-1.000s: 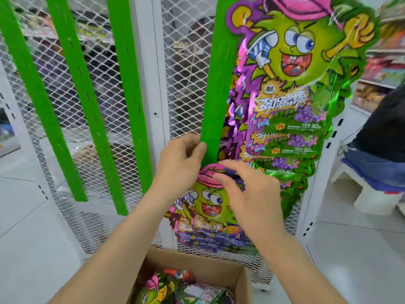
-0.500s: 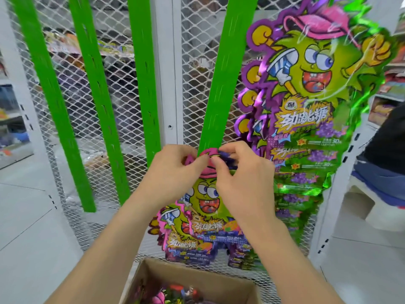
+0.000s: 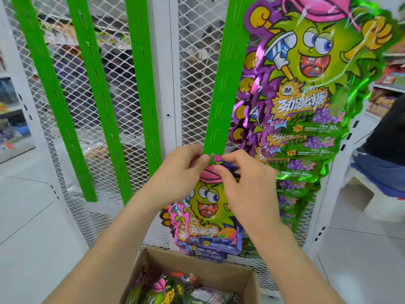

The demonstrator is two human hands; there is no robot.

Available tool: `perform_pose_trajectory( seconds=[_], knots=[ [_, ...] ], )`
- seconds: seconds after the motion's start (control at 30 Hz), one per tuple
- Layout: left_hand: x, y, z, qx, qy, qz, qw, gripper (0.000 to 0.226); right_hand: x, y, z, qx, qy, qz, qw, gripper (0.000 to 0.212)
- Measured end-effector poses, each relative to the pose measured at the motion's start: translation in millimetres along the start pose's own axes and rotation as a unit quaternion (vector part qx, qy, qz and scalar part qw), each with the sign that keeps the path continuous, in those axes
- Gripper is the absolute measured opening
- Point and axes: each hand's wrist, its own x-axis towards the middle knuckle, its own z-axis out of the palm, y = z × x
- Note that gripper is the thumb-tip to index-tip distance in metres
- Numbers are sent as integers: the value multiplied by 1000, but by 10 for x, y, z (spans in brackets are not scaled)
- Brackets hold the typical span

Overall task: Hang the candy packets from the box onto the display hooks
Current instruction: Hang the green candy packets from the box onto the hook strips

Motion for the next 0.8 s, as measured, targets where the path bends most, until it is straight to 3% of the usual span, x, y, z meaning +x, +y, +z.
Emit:
perform_pose_trajectory(
  seconds=[0.13, 0.27, 0.33, 0.4, 0.47, 0.53, 0.57, 0.63, 0.67, 0.73, 0.8],
  knots=[
    [-110, -94, 170, 70, 75, 88, 991, 7, -201, 70, -72, -58, 56, -99, 992, 19],
    [-327, -317, 368, 167, 159, 147, 962, 50, -515, 68, -161, -83, 25, -160, 983, 22],
    [-451, -352, 431, 199, 198, 168, 945, 48, -652, 87, -220, -107, 5, -169, 980, 25],
    [-586, -413, 523, 216, 197, 187, 938, 31, -805, 118, -267, -122, -14, -180, 976, 25],
    [-735, -523, 638, 219, 111, 180, 953, 17, -1007, 201, -266, -104, -63, -174, 977, 21],
    [-890, -652, 784, 235, -62, 105, 964, 9, -1215, 288, -231, -103, -194, -130, 967, 17],
    [-969, -729, 873, 257, -150, 60, 953, 6, -1307, 348, -202, -121, -306, -85, 940, 18],
    [-1141, -942, 1093, 289, -297, 12, 910, 6, -1510, 489, -137, -164, -521, -21, 838, 21],
    [-1233, -1053, 1212, 295, -350, -2, 889, 7, -1597, 548, -118, -181, -587, -19, 789, 20],
    [-1384, -1291, 1447, 294, -419, -28, 859, 9, -1723, 636, -88, -201, -663, -22, 720, 21],
    [-1513, -1531, 1644, 283, -452, -52, 844, 15, -1814, 734, -51, -209, -696, -12, 687, 17]
  ],
)
